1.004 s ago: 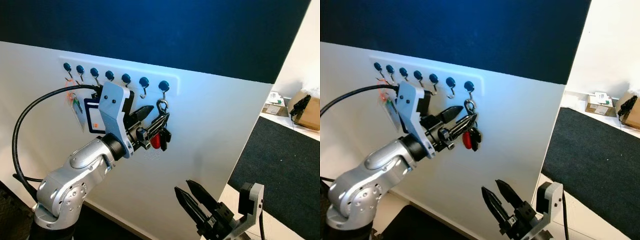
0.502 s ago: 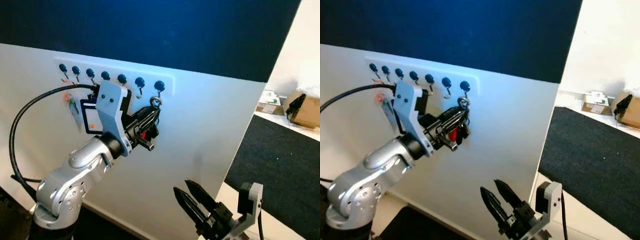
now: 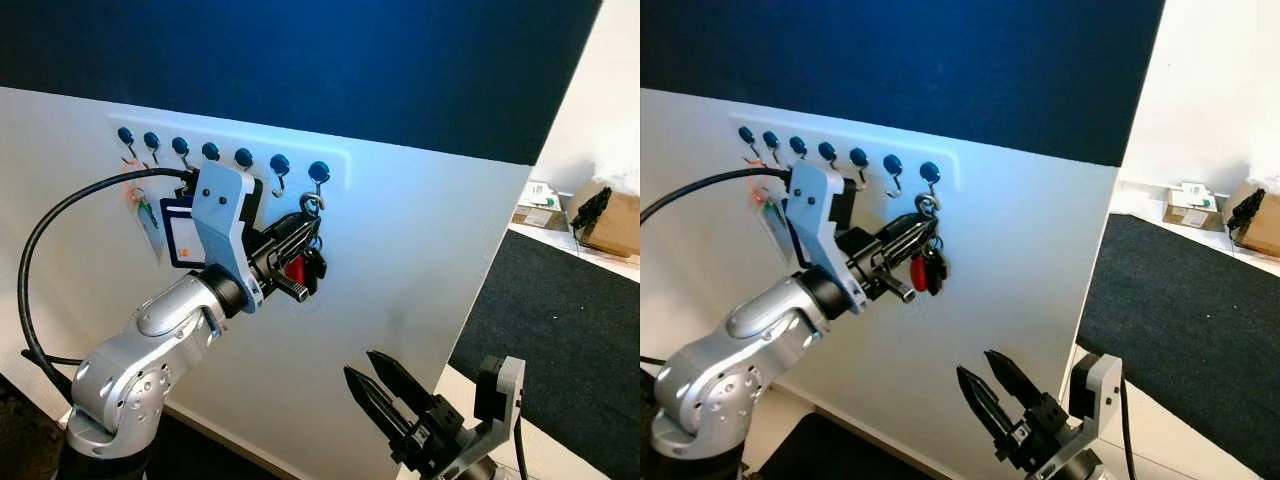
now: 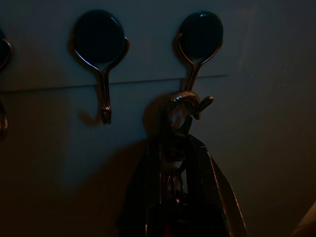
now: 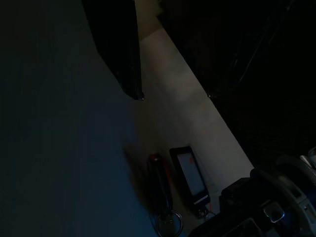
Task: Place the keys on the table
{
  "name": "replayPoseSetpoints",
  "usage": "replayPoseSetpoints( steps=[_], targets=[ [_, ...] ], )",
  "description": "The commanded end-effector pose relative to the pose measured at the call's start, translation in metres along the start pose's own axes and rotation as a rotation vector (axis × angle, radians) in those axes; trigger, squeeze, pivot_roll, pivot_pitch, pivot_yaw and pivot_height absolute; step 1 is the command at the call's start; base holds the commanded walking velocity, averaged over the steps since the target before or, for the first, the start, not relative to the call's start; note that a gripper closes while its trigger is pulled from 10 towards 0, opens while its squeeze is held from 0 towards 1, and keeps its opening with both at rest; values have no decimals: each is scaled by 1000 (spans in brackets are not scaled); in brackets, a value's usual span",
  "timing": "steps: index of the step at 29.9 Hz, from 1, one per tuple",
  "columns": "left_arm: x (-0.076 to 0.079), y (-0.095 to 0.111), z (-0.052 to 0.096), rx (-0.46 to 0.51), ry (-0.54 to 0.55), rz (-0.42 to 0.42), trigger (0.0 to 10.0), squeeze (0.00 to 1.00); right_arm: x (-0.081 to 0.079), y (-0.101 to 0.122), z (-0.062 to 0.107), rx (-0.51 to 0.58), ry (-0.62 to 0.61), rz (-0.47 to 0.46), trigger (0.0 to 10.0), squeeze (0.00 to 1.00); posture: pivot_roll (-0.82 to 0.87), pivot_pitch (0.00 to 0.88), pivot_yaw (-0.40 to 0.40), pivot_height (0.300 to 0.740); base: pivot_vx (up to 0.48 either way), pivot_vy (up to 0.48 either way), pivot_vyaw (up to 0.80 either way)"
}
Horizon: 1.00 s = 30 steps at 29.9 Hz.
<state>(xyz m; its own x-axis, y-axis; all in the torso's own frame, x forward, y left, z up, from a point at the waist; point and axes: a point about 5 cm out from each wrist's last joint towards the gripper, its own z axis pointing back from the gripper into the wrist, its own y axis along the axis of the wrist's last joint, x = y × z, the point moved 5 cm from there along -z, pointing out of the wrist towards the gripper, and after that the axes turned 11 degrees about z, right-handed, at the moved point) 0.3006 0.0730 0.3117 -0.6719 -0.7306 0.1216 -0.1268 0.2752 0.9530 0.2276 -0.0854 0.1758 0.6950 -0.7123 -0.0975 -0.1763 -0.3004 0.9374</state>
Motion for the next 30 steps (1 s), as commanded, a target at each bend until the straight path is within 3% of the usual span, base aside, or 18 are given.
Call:
replayPoseSetpoints(
  steps=[1,7,13,18,22,26,30],
  targets=[
    [-11,11,5,52,54,-13,10000,0,-4,1,0,-2,17,4,10000,0,79,136,81,740,0,0,0],
    [-13,26,11,109,60,-43,10000,0,-5,0,-1,-4,22,-1,10000,0,81,137,82,740,0,0,0],
    [0,17,31,-27,-97,-45,10000,0,-4,-1,-1,-9,25,-4,10000,0,92,135,79,740,0,0,0],
    [2,16,38,-78,-146,-68,10000,0,-4,-2,-2,-6,28,-6,10000,0,92,135,77,740,0,0,0],
    [2,16,37,-84,-151,-78,10000,0,-4,-2,-2,-7,29,-6,10000,0,93,134,77,740,0,0,0],
    [7,3,33,-156,-176,-104,10000,0,-4,-2,-3,-6,28,-6,10000,0,92,131,79,740,0,0,0],
    [2,11,25,-98,-136,-83,10000,0,-4,-2,-3,-1,24,-3,10000,0,85,129,83,740,0,0,0]
  ],
)
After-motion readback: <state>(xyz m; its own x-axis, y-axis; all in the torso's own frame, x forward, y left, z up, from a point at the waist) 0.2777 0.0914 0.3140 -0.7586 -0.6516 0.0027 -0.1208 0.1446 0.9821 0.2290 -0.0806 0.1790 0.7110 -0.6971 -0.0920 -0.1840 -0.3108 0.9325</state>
